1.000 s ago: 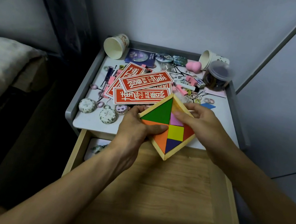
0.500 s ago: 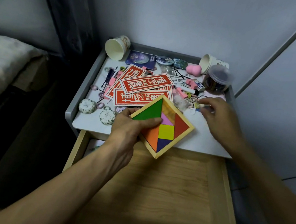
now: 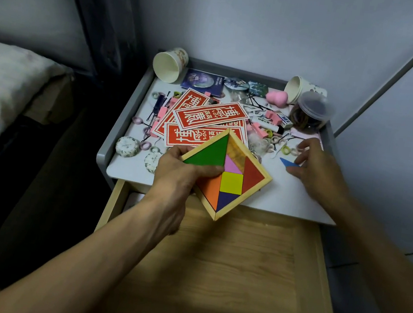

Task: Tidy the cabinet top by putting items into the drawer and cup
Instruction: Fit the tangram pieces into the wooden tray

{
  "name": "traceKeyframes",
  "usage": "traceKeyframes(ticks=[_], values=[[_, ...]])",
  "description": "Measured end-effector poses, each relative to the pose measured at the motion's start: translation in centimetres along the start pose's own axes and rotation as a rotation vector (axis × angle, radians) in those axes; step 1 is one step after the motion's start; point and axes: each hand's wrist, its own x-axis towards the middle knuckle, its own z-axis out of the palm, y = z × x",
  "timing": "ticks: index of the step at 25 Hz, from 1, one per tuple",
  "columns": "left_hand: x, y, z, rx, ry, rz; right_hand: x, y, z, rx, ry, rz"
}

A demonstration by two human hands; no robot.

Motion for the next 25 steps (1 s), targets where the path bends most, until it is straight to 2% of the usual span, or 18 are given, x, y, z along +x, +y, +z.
traceKeyframes(ticks=[4, 10, 12, 14, 16, 17, 19, 25], values=[[-0.2, -0.1, 0.2, -0.006, 0.005, 0.001, -0.8, -0.3, -0.7, -0.095, -0.129, 0.060], [-0.4, -0.6, 0.7, -0.022, 0.053, 0.025, -1.6, -0.9, -1.8, -0.158, -0.219, 0.038], [-0.2, -0.8, 0.8, -0.005, 0.072, 0.034, -1.9, -1.7, -3.0, 0.005, -0.155, 0.026], [0.0, -1.0, 0.9, 0.029, 0.085, 0.056, -2.6, -3.6, -3.9, 0.357, -0.091, 0.003], [0.0, -1.3, 1.3, 0.052, 0.083, 0.069, -3.8, -5.8, -3.7, 0.618, -0.136, -0.067], [0.0, -1.4, 1.5, 0.065, 0.080, 0.070, -4.4, -6.7, -3.2, 0.637, -0.166, -0.119], [0.0, -1.7, 1.8, 0.094, 0.072, 0.062, -5.1, -7.6, -1.8, 0.568, -0.177, -0.211], [-0.2, -1.7, 1.7, 0.080, 0.025, 0.002, -5.4, -7.8, -0.2, 0.371, -0.024, -0.309]])
